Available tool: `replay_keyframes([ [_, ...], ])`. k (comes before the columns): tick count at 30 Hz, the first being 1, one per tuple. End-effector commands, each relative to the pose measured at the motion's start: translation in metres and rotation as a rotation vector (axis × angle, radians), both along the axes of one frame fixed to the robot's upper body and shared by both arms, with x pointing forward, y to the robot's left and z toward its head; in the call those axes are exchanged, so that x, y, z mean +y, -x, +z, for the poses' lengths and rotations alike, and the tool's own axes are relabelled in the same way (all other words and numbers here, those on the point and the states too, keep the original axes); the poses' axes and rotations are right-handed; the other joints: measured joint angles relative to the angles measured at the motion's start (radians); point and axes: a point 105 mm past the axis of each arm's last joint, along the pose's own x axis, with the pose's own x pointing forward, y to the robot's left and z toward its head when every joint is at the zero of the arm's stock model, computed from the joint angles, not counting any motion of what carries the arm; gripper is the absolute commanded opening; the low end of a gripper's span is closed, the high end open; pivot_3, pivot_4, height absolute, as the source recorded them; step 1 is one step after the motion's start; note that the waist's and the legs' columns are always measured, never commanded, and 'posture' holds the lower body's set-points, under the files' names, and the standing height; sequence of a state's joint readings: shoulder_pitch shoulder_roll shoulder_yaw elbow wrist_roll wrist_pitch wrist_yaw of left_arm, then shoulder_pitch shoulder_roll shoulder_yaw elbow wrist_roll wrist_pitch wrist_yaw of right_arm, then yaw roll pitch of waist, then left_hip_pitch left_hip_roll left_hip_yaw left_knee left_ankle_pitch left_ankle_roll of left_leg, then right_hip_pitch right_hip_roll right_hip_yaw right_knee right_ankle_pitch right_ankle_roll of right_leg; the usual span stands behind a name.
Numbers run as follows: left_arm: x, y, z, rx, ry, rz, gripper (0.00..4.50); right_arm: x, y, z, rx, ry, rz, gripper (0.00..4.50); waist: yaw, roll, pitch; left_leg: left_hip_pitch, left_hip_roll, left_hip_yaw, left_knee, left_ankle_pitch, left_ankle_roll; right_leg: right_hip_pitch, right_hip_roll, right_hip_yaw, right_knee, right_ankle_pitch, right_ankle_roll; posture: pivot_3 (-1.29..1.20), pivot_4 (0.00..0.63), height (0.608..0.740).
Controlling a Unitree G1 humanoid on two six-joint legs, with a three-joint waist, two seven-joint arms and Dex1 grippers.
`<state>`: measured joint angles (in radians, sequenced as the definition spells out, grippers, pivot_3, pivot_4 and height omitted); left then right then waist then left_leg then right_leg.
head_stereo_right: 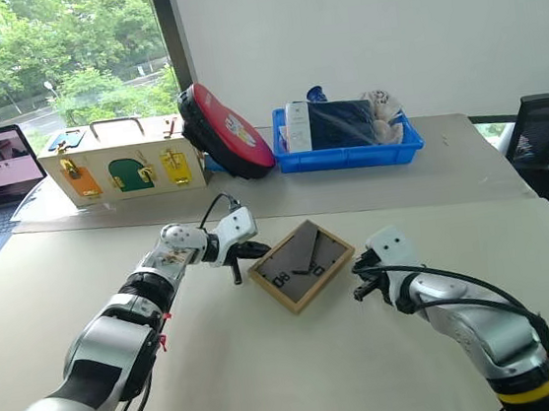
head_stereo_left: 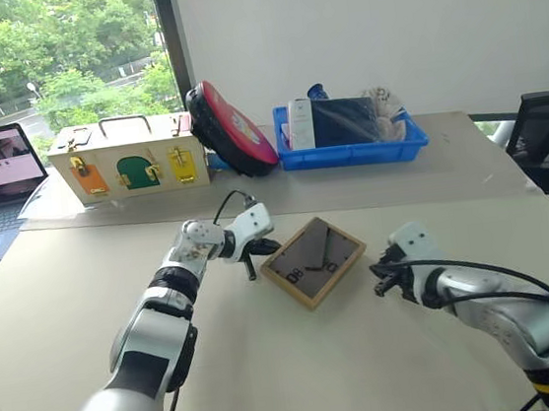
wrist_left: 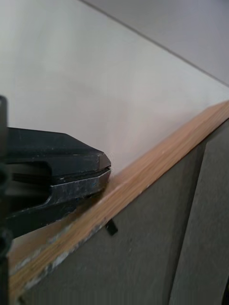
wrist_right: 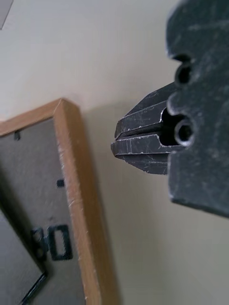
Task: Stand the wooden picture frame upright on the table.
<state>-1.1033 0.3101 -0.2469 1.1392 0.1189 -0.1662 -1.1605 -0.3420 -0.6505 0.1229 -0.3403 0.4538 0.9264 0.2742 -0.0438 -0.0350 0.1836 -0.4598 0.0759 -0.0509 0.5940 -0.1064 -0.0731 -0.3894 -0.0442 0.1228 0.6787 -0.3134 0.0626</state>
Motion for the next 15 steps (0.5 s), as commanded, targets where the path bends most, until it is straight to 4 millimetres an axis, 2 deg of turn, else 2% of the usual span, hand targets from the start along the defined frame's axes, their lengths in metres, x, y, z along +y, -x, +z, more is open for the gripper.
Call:
replay_keyframes([
  [1,0.000,0.013,0.006,0.041,-0.007,-0.106,0.00,0.010,-0.015,-0.004,-0.029,0.030,0.076,0.06,0.000,0.000,0.000,0.000,0.000,0.000,0.000,0.000,0.000,0.000,0.000,0.000,0.000,0.000,0.000,0.00,0.150,0.731],
  [3,0.001,0.019,0.008,0.071,0.009,-0.126,0.00,0.016,-0.022,-0.005,-0.040,0.041,0.112,0.06,-0.007,0.000,0.000,0.000,0.000,0.000,0.000,0.000,0.000,0.000,0.000,0.000,0.000,0.000,0.000,0.00,0.150,0.731],
  [6,0.000,0.035,0.023,0.135,0.077,-0.197,0.00,0.033,-0.034,-0.003,-0.057,0.045,0.201,0.06,-0.014,0.000,0.000,0.002,0.000,0.000,0.000,0.000,0.000,0.000,0.000,0.000,0.002,0.000,0.000,0.00,0.150,0.731],
  [10,0.006,0.055,0.038,0.208,0.118,-0.236,0.00,0.054,-0.040,-0.007,-0.058,0.094,0.338,0.06,-0.029,0.000,0.000,0.002,0.000,-0.001,0.000,0.001,-0.001,0.000,0.000,-0.001,0.003,0.000,0.000,0.00,0.150,0.731],
  [15,0.021,0.052,0.048,0.157,0.115,-0.135,0.00,0.075,-0.034,-0.007,-0.034,0.100,0.478,0.06,-0.036,0.001,0.000,0.003,0.001,-0.002,0.000,0.001,-0.001,0.001,0.001,-0.001,0.004,0.000,0.000,0.00,0.150,0.731],
])
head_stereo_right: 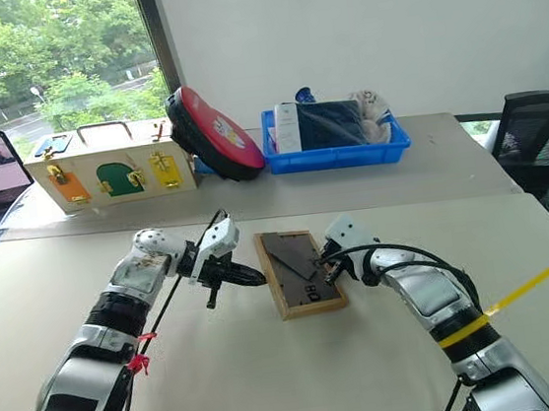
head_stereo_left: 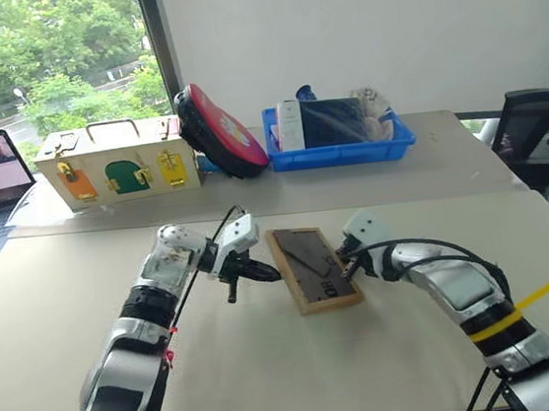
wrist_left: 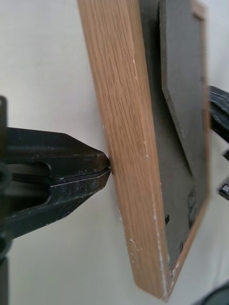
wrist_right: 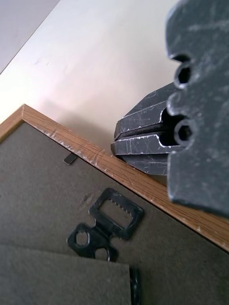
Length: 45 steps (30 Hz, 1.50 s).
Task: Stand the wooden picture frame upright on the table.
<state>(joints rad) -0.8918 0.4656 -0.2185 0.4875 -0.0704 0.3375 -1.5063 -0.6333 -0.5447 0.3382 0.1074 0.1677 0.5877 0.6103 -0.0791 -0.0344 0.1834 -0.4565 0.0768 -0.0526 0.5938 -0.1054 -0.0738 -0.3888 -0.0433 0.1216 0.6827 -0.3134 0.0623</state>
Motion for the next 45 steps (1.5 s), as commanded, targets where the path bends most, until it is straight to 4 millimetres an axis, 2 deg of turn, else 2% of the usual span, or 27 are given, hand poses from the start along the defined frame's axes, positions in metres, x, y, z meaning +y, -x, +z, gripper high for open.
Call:
replay_keyframes([
  [1,0.012,-0.007,0.016,-0.088,0.008,0.086,0.00,0.029,0.016,-0.005,0.048,-0.007,0.172,0.06,-0.003,0.000,0.000,0.000,0.000,0.000,0.000,0.000,0.000,0.000,0.000,0.000,0.000,0.000,0.000,0.00,0.150,0.731],
  [6,0.044,-0.015,-0.002,-0.182,-0.160,0.141,0.00,0.024,0.024,-0.009,0.080,0.004,0.173,0.06,-0.006,0.000,0.000,0.000,0.000,0.000,-0.001,0.000,0.000,0.000,0.000,0.000,0.000,0.000,0.000,0.00,0.150,0.731],
  [14,0.056,-0.016,-0.001,-0.218,-0.226,0.144,0.00,0.016,0.037,-0.008,0.092,-0.010,0.141,0.06,0.018,0.000,0.000,-0.001,0.000,0.000,-0.001,0.000,0.000,0.000,0.000,-0.001,-0.001,0.000,0.000,0.00,0.150,0.731],
  [21,0.071,-0.030,0.016,-0.250,-0.181,0.259,0.00,0.008,0.043,-0.005,0.097,-0.008,0.131,0.06,0.024,0.000,0.000,-0.001,0.000,0.000,-0.001,0.000,0.000,0.000,0.000,-0.001,-0.001,0.000,0.000,0.00,0.150,0.731],
  [23,0.090,-0.037,0.037,-0.240,-0.046,0.413,0.00,-0.001,0.042,0.008,0.070,-0.042,0.114,0.06,0.026,0.000,0.000,-0.001,0.000,0.000,-0.001,0.000,0.000,0.000,0.000,-0.001,-0.001,0.000,0.000,0.00,0.150,0.731],
  [25,0.103,-0.039,0.050,-0.230,0.049,0.496,0.00,-0.007,0.043,0.017,0.051,-0.067,0.111,0.06,0.027,0.000,0.000,-0.002,0.000,0.000,-0.001,0.000,0.000,0.000,0.000,-0.001,-0.001,0.000,0.000,0.00,0.150,0.731],
  [27,0.116,-0.025,0.068,-0.209,0.215,0.523,0.00,-0.016,0.053,0.035,0.037,-0.142,0.165,0.06,0.026,0.000,0.000,-0.002,0.000,0.000,-0.001,0.000,0.000,-0.001,0.000,-0.001,-0.001,0.000,0.000,0.00,0.150,0.731],
  [29,0.125,-0.005,0.076,-0.260,0.300,0.492,0.00,-0.027,0.057,0.051,0.028,-0.198,0.166,0.06,0.022,0.001,0.001,-0.002,0.000,0.000,-0.001,0.000,0.000,-0.001,-0.001,-0.001,-0.001,0.000,0.000,0.00,0.150,0.731],
  [33,0.136,0.023,0.055,-0.206,0.295,0.536,0.00,-0.038,0.069,0.068,0.026,-0.226,0.207,0.06,0.021,0.001,0.001,-0.001,0.000,0.000,-0.002,0.000,0.000,0.000,-0.001,-0.002,-0.001,0.000,0.000,0.00,0.150,0.731],
  [36,0.134,0.050,0.043,-0.139,0.298,0.531,0.00,-0.037,0.078,0.079,0.030,-0.245,0.245,0.06,0.021,0.001,0.001,0.000,0.000,0.000,-0.001,0.000,0.000,0.001,-0.001,-0.001,-0.001,0.000,0.000,0.00,0.150,0.731],
  [37,0.132,0.058,0.042,-0.118,0.306,0.531,0.00,-0.035,0.082,0.083,0.037,-0.265,0.264,0.31,0.021,0.001,0.001,0.000,0.000,0.000,-0.001,0.000,0.000,0.001,-0.001,-0.001,-0.001,0.000,0.000,0.00,0.150,0.731],
  [38,0.131,0.064,0.041,-0.106,0.314,0.537,0.00,-0.033,0.086,0.086,0.045,-0.285,0.282,0.31,0.021,0.001,0.001,-0.001,0.001,0.000,-0.001,0.000,0.000,0.000,-0.001,-0.001,-0.001,0.000,0.000,0.00,0.150,0.731],
  [40,0.130,0.071,0.037,-0.073,0.327,0.575,0.00,-0.029,0.090,0.092,0.056,-0.330,0.303,0.88,0.024,0.001,0.001,-0.001,0.001,0.000,-0.001,0.000,0.000,0.000,-0.001,-0.001,-0.001,0.000,-0.001,0.00,0.150,0.731],
  [42,0.129,0.073,0.030,-0.025,0.327,0.623,0.00,-0.026,0.092,0.095,0.058,-0.358,0.311,1.69,0.029,0.001,0.001,0.000,0.000,0.000,0.000,0.000,0.000,0.001,-0.001,-0.001,-0.002,0.000,-0.001,0.00,0.150,0.731],
  [45,0.124,0.073,0.019,0.065,0.346,0.698,0.00,-0.023,0.095,0.091,0.070,-0.360,0.320,2.59,0.033,0.001,0.001,0.000,0.000,0.000,0.000,0.000,0.000,0.001,-0.001,-0.001,-0.002,0.000,0.000,0.00,0.150,0.731],
])
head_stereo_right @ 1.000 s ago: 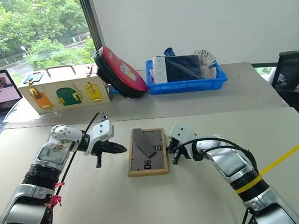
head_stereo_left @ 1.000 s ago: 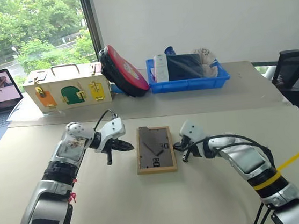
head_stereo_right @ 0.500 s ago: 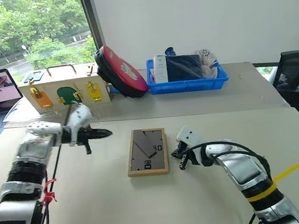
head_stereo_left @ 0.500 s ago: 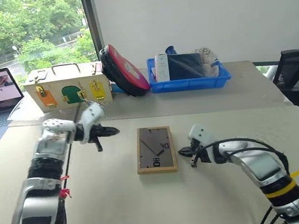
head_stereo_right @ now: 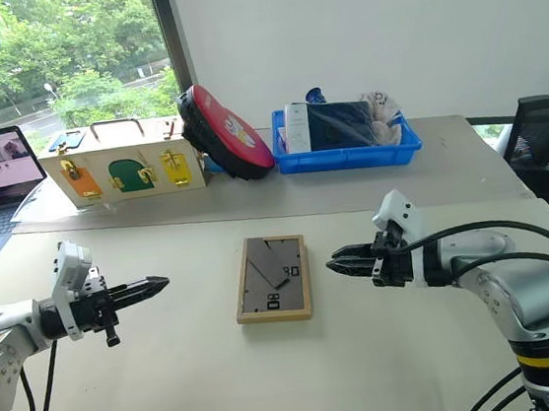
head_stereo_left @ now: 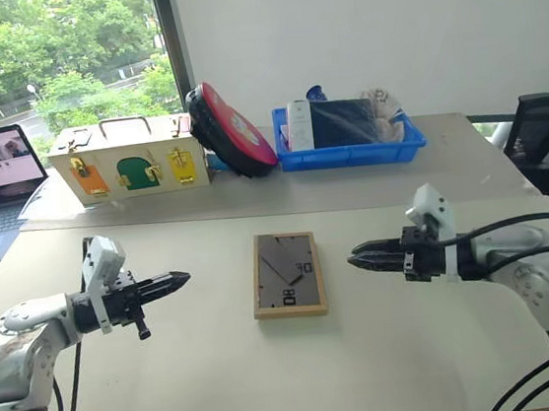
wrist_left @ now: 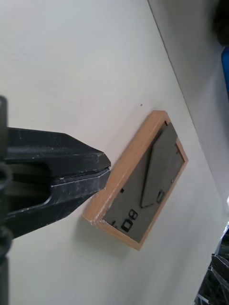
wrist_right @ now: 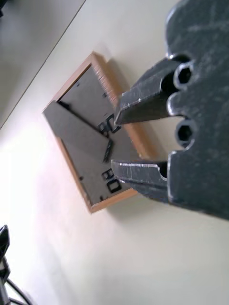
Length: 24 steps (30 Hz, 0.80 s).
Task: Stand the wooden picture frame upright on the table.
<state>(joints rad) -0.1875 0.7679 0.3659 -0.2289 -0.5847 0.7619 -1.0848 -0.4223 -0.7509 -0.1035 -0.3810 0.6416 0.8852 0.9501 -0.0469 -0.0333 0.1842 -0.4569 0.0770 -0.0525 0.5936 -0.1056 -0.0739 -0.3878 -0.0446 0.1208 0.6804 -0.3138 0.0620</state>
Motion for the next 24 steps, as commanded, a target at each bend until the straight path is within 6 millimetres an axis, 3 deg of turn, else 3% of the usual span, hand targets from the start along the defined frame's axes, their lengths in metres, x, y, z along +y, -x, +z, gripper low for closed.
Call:
replay_keyframes([
  [1,-0.006,0.000,-0.001,0.050,0.049,0.060,0.00,0.003,0.005,0.009,-0.036,-0.016,0.018,3.06,0.002,0.000,0.000,0.000,0.000,0.000,0.000,0.000,0.000,0.000,0.000,0.000,0.000,0.000,0.000,0.00,0.150,0.731],
  [6,-0.007,-0.002,0.004,0.151,0.153,0.092,0.00,0.002,0.008,0.007,-0.017,-0.031,0.029,4.44,0.002,0.000,0.000,0.000,0.000,0.000,0.000,0.000,0.000,0.000,0.000,0.000,0.000,0.000,0.000,0.00,0.150,0.731],
  [7,-0.007,-0.002,0.005,0.163,0.162,0.089,0.00,0.001,0.009,0.007,-0.014,-0.031,0.031,4.44,0.003,0.000,0.000,0.000,0.000,0.000,0.000,0.000,0.000,0.000,0.000,0.000,0.000,0.000,0.000,0.00,0.150,0.731],
  [10,-0.003,-0.004,0.003,0.209,0.173,0.095,0.62,0.000,0.012,0.003,-0.003,-0.027,0.040,4.50,0.001,0.000,0.000,0.000,0.000,0.000,0.000,0.000,0.000,0.000,0.000,0.000,0.000,0.000,0.000,0.00,0.150,0.731],
  [14,-0.016,-0.003,-0.009,0.326,0.195,0.071,2.11,0.001,0.014,0.000,0.008,-0.025,0.056,4.50,0.001,0.000,0.000,0.000,0.000,0.000,0.000,0.000,0.000,-0.001,0.000,0.000,0.000,0.000,0.000,0.00,0.150,0.731],
  [15,-0.022,-0.006,-0.011,0.343,0.208,0.072,2.27,0.002,0.015,0.000,0.009,-0.023,0.058,4.50,0.001,0.000,0.000,0.000,0.000,0.000,0.000,0.000,0.000,-0.001,0.000,0.000,0.000,0.000,0.000,0.00,0.150,0.731],
  [16,-0.027,-0.012,-0.013,0.359,0.220,0.086,2.81,0.003,0.015,-0.001,0.009,-0.018,0.062,4.50,0.003,0.000,0.000,0.000,0.000,0.000,0.000,0.000,0.000,-0.001,0.000,0.000,0.000,0.000,0.000,0.00,0.150,0.731],
  [20,-0.048,-0.026,-0.019,0.450,0.241,0.105,4.23,0.007,0.014,-0.004,0.008,0.014,0.071,4.50,0.010,-0.001,0.000,-0.001,-0.001,0.000,0.001,0.000,0.000,0.000,0.000,0.000,0.000,0.000,0.000,0.00,0.150,0.731],
  [21,-0.051,-0.028,-0.021,0.470,0.228,0.115,4.49,0.008,0.013,-0.005,0.006,0.023,0.072,4.50,0.008,-0.001,0.000,-0.001,-0.001,-0.001,0.001,0.000,0.000,0.000,0.000,0.000,-0.001,0.000,0.000,0.00,0.150,0.731],
  [24,-0.054,-0.035,-0.026,0.529,0.224,0.147,4.49,0.008,0.009,-0.004,-0.016,0.044,0.052,4.50,0.000,-0.001,0.000,-0.001,-0.001,-0.001,0.001,0.000,0.000,-0.001,0.000,0.000,0.000,0.000,0.000,0.00,0.150,0.731],
])
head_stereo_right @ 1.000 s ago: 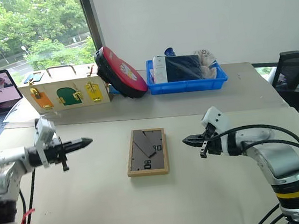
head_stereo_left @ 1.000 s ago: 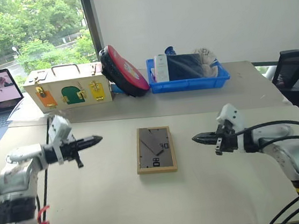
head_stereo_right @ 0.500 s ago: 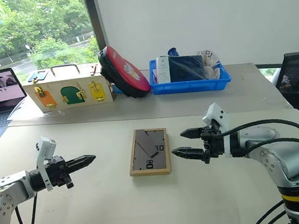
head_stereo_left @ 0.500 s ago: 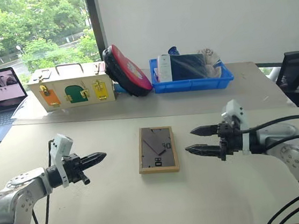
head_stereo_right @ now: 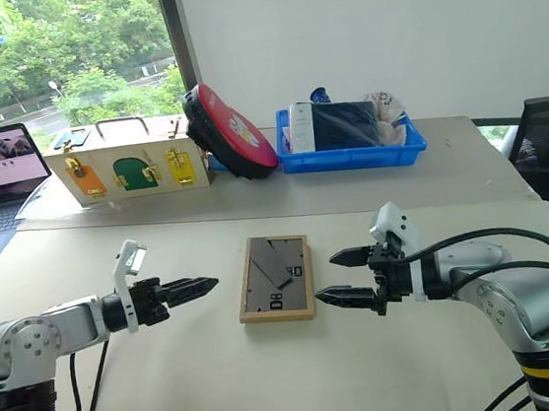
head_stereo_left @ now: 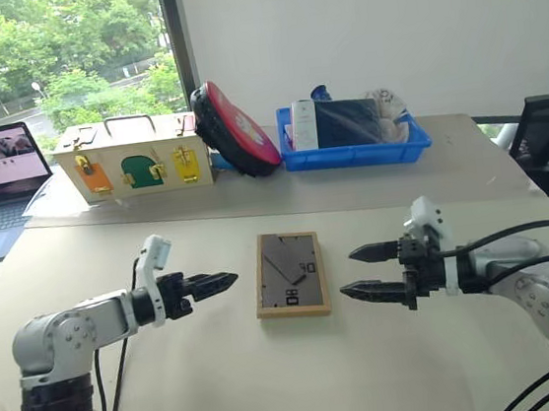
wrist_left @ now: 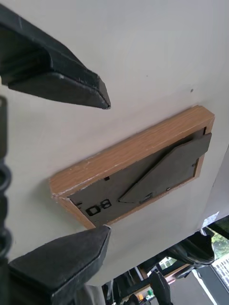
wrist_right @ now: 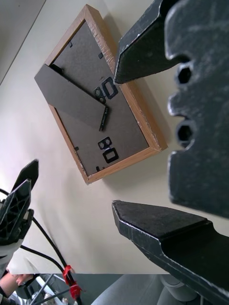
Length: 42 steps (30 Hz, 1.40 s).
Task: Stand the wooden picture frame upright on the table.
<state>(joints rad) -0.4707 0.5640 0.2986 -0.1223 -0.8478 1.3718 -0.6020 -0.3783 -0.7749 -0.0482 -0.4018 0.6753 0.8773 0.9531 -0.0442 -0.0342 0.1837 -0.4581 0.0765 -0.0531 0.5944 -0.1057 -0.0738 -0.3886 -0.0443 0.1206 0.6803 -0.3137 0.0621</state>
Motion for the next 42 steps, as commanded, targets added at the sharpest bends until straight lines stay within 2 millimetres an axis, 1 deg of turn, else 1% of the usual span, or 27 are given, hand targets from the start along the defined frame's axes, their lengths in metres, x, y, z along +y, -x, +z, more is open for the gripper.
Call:
replay_keyframes([
  [1,-0.003,-0.007,0.003,0.080,0.064,0.030,4.49,0.000,-0.003,0.013,-0.078,0.027,-0.002,4.50,-0.004,0.000,0.000,0.000,0.000,0.000,0.000,0.000,0.000,0.000,0.000,0.000,0.000,0.000,0.000,0.00,0.150,0.731],
  [3,-0.010,-0.009,0.009,0.108,0.121,0.011,4.49,0.000,-0.002,0.012,-0.071,0.039,0.002,4.50,-0.001,0.000,0.000,0.000,0.000,0.000,0.000,0.000,0.000,0.000,0.000,0.000,0.001,0.000,0.000,0.00,0.150,0.731],
  [4,-0.012,-0.008,0.008,0.108,0.107,0.002,4.49,0.000,-0.002,0.012,-0.070,0.046,0.007,4.50,-0.001,0.000,0.000,0.000,0.000,0.000,0.000,0.000,0.000,0.000,0.000,0.000,0.000,0.000,0.000,0.00,0.150,0.731],
  [7,-0.018,-0.008,-0.002,0.074,-0.020,-0.007,4.49,0.003,-0.004,0.009,-0.075,0.057,0.013,4.50,-0.002,0.000,0.000,0.000,0.000,0.000,0.000,0.000,0.000,0.000,0.000,0.000,0.000,0.000,0.000,0.00,0.150,0.731],
  [8,-0.021,-0.008,-0.004,0.082,-0.024,-0.010,4.49,0.004,-0.006,0.007,-0.079,0.067,0.011,4.50,-0.001,0.000,0.000,0.000,0.000,0.000,-0.001,0.000,0.000,0.000,0.000,0.000,0.000,0.000,0.000,0.00,0.150,0.731],
  [9,-0.026,-0.008,-0.004,0.091,-0.009,-0.024,4.49,0.004,-0.009,0.002,-0.092,0.085,0.007,4.50,0.000,0.000,0.000,0.000,0.000,0.000,-0.001,0.000,0.000,0.000,0.000,0.000,0.000,0.000,0.000,0.00,0.150,0.731],
  [10,-0.034,-0.008,-0.002,0.100,0.014,-0.048,4.49,0.001,-0.023,-0.006,-0.136,0.148,-0.040,4.50,0.001,0.000,0.000,0.000,0.000,0.000,-0.001,0.000,0.000,0.000,0.000,0.000,0.000,0.000,0.000,0.00,0.150,0.731],
  [13,-0.046,-0.006,0.003,0.114,0.054,-0.095,4.49,-0.010,-0.047,-0.026,-0.222,0.305,-0.105,4.50,0.002,0.000,0.000,0.000,0.000,0.000,0.001,0.000,0.000,0.001,0.000,0.000,0.000,0.000,0.000,0.00,0.150,0.731],
  [18,-0.052,-0.002,0.002,0.160,0.068,-0.132,4.49,-0.020,-0.062,-0.048,-0.291,0.445,-0.051,4.50,0.001,0.000,0.000,0.000,-0.001,0.000,0.000,0.000,0.000,0.000,0.000,0.000,0.000,0.000,0.000,0.00,0.150,0.731],
  [21,-0.054,-0.001,0.000,0.166,0.056,-0.142,4.49,-0.020,-0.068,-0.051,-0.310,0.461,-0.033,4.50,0.000,0.000,0.000,0.000,-0.001,0.000,0.000,0.000,0.000,0.000,0.000,0.000,0.000,0.000,0.000,0.00,0.150,0.731],
  [24,-0.060,0.001,-0.007,0.159,0.008,-0.166,4.49,-0.009,-0.080,-0.052,-0.319,0.443,0.005,4.50,-0.003,0.000,0.000,0.001,-0.001,0.000,0.000,0.000,-0.001,0.000,0.000,0.000,0.000,0.000,0.000,0.00,0.150,0.731],
  [26,-0.065,0.003,-0.012,0.160,-0.012,-0.188,4.49,0.008,-0.086,-0.055,-0.332,0.427,0.058,4.50,-0.004,0.000,0.000,0.001,-0.001,0.000,0.000,0.001,-0.001,0.001,0.000,0.000,0.000,0.000,0.000,0.00,0.150,0.731],
  [28,-0.068,0.003,-0.013,0.162,-0.005,-0.193,4.49,0.019,-0.086,-0.057,-0.343,0.417,0.101,4.50,-0.002,0.000,0.000,0.001,-0.001,-0.001,-0.001,0.001,-0.002,0.001,0.000,0.000,0.000,0.000,0.000,0.00,0.150,0.731],
  [32,-0.071,-0.001,-0.012,0.164,0.010,-0.186,4.49,0.032,-0.085,-0.058,-0.354,0.402,0.147,4.50,-0.004,0.000,0.000,0.002,-0.001,-0.001,-0.002,0.001,-0.002,0.001,0.000,0.000,0.000,0.000,0.000,0.00,0.150,0.731],
  [36,-0.070,-0.006,-0.011,0.171,0.041,-0.163,4.49,0.037,-0.083,-0.060,-0.354,0.392,0.159,4.50,-0.007,0.000,0.000,0.002,-0.001,-0.001,-0.002,0.001,-0.002,0.001,0.000,0.000,0.000,0.000,0.000,0.00,0.150,0.731],
  [42,-0.066,-0.005,-0.011,0.179,0.052,-0.145,4.49,0.032,-0.082,-0.065,-0.344,0.401,0.151,4.50,-0.010,0.000,0.000,0.002,-0.001,-0.001,-0.002,0.001,-0.002,0.001,0.000,0.000,0.001,0.000,0.000,0.00,0.150,0.731],
])
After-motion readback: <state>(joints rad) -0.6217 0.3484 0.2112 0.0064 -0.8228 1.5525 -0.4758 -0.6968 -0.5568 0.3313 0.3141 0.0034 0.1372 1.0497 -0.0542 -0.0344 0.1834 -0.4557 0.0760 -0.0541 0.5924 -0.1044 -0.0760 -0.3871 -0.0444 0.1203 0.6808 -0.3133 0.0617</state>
